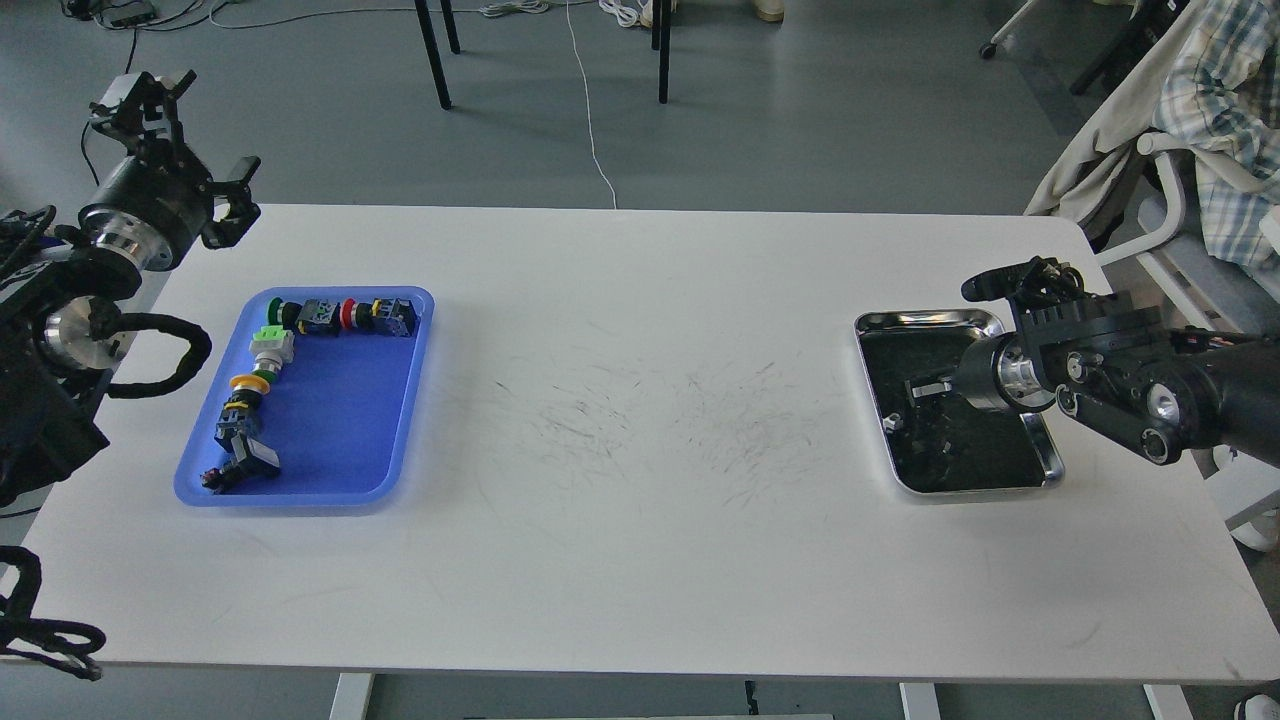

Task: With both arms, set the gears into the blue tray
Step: 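Lower the right gripper into the steel tray and grasp the small black part, then carry the black part with the right gripper toward the table centre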

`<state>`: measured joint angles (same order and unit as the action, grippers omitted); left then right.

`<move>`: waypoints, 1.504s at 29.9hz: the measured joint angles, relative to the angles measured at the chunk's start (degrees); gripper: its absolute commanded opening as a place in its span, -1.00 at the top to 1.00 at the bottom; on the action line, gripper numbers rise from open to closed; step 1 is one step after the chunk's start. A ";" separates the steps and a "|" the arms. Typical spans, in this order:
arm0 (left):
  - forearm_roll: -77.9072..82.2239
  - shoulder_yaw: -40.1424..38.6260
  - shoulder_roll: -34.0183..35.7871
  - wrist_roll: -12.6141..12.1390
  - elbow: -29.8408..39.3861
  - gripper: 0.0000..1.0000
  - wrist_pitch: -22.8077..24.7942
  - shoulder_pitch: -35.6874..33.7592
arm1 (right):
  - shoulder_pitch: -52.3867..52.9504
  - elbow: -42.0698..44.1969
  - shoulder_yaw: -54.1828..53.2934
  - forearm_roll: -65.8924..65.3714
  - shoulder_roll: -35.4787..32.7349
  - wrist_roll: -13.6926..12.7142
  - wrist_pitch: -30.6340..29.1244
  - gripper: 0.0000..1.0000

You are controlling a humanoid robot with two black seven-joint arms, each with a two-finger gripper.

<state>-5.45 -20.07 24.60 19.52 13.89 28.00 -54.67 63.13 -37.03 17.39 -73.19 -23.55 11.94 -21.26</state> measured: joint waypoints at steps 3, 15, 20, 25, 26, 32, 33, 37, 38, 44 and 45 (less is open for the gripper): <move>0.00 0.03 0.01 -0.01 0.00 -0.99 0.00 0.00 | -0.01 0.01 0.01 -0.03 -0.02 0.00 -0.14 0.84; 0.00 0.03 -0.34 0.00 0.01 -0.99 0.00 0.00 | 1.15 -0.21 0.06 -0.04 -0.29 0.11 -1.48 0.98; 0.00 0.03 -0.33 0.03 0.00 -0.99 0.00 0.00 | 1.42 -0.26 0.03 -0.04 -0.34 0.18 -1.72 0.97; 0.00 0.03 -0.23 0.03 0.00 -0.99 0.00 0.00 | 3.24 -0.36 -0.08 0.02 -0.20 0.11 -1.75 0.97; 0.00 0.03 -0.23 0.03 0.01 -0.99 0.00 0.00 | 3.66 -0.47 -0.11 0.04 -0.10 0.10 -1.74 0.97; 0.00 0.12 0.13 0.03 0.00 -0.99 0.00 0.00 | 7.32 -1.26 -1.33 0.47 0.65 -0.19 -1.09 0.97; 0.00 0.12 0.24 0.02 0.01 -0.99 0.00 0.00 | 7.92 -1.48 -1.58 0.48 0.96 -0.23 -0.94 0.97; 0.00 0.12 0.48 -0.01 0.00 -0.99 0.00 -0.15 | 9.53 -2.58 -2.52 0.52 2.20 -0.34 0.63 0.97; 0.00 0.12 0.50 -0.01 0.01 -0.99 0.00 -0.17 | 9.89 -3.11 -2.76 0.52 2.40 -0.33 1.25 0.97; 0.00 0.12 1.36 -0.06 0.05 -0.99 0.00 -0.18 | 11.05 -4.82 -3.67 0.44 5.15 -0.35 4.94 0.97; 0.00 0.12 1.63 -0.07 0.07 -0.99 0.00 -0.18 | 11.28 -5.31 -3.93 0.44 5.57 -0.32 5.55 0.97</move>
<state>-5.45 -19.95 26.23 19.45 13.96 28.00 -54.85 74.41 -42.34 13.46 -72.75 -17.98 11.63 -15.71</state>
